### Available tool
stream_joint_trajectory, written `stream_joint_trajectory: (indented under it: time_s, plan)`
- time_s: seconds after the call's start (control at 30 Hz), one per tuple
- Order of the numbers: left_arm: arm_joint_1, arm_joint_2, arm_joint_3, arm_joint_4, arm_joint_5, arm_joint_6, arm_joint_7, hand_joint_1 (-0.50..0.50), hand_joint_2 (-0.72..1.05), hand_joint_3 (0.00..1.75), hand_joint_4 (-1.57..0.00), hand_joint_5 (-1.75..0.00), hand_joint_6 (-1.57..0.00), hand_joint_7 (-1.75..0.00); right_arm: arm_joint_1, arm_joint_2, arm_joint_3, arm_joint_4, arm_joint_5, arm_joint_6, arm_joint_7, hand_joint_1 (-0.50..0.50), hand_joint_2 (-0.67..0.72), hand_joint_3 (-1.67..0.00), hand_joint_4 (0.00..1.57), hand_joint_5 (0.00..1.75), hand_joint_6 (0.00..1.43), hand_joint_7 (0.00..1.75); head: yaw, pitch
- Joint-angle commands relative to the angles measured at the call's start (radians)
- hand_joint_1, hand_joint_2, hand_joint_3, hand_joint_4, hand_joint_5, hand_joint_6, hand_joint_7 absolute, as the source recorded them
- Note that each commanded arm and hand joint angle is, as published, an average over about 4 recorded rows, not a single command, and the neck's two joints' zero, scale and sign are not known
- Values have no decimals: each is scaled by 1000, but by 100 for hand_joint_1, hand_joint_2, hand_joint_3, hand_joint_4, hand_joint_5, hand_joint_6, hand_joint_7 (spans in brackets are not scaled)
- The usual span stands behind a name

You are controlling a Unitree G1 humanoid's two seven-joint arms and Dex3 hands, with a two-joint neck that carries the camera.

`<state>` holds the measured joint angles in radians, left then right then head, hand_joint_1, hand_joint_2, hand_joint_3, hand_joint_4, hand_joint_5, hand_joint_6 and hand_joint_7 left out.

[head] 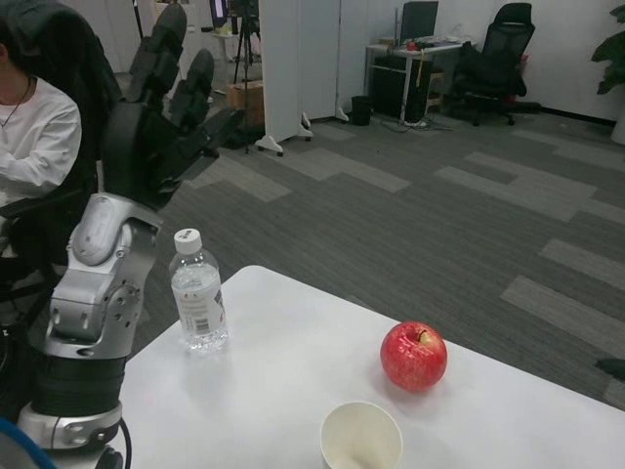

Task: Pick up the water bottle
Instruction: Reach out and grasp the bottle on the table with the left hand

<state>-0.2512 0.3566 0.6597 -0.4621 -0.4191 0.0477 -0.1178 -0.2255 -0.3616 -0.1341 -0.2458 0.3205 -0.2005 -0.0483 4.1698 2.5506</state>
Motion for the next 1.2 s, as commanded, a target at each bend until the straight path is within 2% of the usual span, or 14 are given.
stream_joint_trajectory:
  time_s: [0.03,0.17,0.4,0.6,0.67,0.8,0.93,1.13,1.2]
  plan:
    - [0,2,79,-3,6,25,5,-50,105,2,0,0,0,0,6,6,-7,28,13,-35,-5,-44,-22,0,0,0,0,0,49,9]
    - [-10,5,134,-3,20,40,7,-50,105,9,0,0,0,0,5,6,-6,48,24,-51,-5,-45,-22,0,0,0,0,0,100,28]
    - [-13,34,220,-3,21,104,3,-50,105,2,0,0,0,0,5,3,0,62,39,-70,-5,-46,-22,0,0,0,0,0,98,28]
    - [6,114,278,7,-3,228,-83,-50,105,0,0,0,0,0,5,1,-3,75,51,-76,-5,-46,-22,0,0,0,0,0,107,41]
    - [20,144,289,18,-26,278,-118,-50,105,4,0,0,0,0,5,2,-3,80,51,-79,-5,-46,-22,0,0,0,0,0,113,47]
    - [67,174,308,30,-58,349,-157,-50,105,4,0,0,0,0,4,4,0,92,51,-80,-5,-46,-22,0,0,0,0,0,127,52]
    - [134,191,336,43,-128,362,-164,-50,105,9,0,0,0,0,2,6,1,99,51,-80,-7,-46,-26,0,0,0,0,0,148,52]
    - [250,214,368,93,-309,373,-181,-50,96,9,0,0,0,0,-11,6,14,123,66,-83,-6,-46,-24,0,0,0,0,0,187,42]
    - [273,216,372,99,-322,383,-183,-50,96,9,0,0,0,0,-13,6,15,127,69,-85,-7,-46,-26,0,0,0,0,0,190,41]
